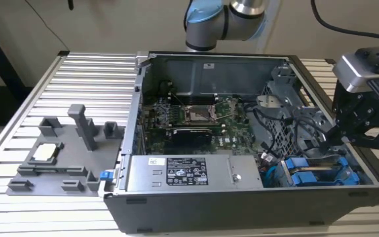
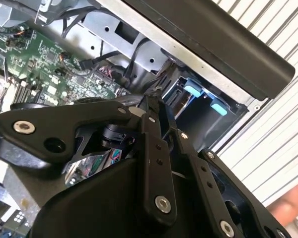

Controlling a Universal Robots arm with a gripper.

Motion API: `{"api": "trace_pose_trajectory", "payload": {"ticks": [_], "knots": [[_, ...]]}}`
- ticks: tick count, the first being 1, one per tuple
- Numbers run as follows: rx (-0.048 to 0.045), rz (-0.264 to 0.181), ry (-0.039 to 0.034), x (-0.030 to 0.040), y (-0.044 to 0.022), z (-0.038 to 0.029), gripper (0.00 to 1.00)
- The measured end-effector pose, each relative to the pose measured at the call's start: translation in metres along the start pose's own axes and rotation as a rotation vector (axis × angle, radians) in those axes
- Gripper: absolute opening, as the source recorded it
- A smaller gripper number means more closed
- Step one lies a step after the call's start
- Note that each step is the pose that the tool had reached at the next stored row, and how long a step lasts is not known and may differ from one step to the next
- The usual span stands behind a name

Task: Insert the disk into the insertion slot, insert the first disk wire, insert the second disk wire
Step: 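Insert the first disk wire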

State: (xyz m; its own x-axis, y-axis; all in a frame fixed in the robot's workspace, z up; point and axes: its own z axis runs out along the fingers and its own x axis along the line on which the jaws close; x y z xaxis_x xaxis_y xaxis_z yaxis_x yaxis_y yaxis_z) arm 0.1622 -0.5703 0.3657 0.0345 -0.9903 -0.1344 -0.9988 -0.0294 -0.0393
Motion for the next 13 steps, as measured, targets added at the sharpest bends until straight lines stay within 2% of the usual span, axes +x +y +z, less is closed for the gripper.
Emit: {"api": "trace_pose_trajectory", "payload": {"ticks": [2, 5, 13], "knots": [[0.0026, -0.001, 0.0028, 0.0004, 0.0000, 0.0017, 0.19], [0.0039, -0.001, 0.0109, 0.0018, 0.0001, 0.0037, 0.19], [0.0047, -0.002, 0.0197, 0.0101, 0.0009, 0.0110, 0.19]]}}
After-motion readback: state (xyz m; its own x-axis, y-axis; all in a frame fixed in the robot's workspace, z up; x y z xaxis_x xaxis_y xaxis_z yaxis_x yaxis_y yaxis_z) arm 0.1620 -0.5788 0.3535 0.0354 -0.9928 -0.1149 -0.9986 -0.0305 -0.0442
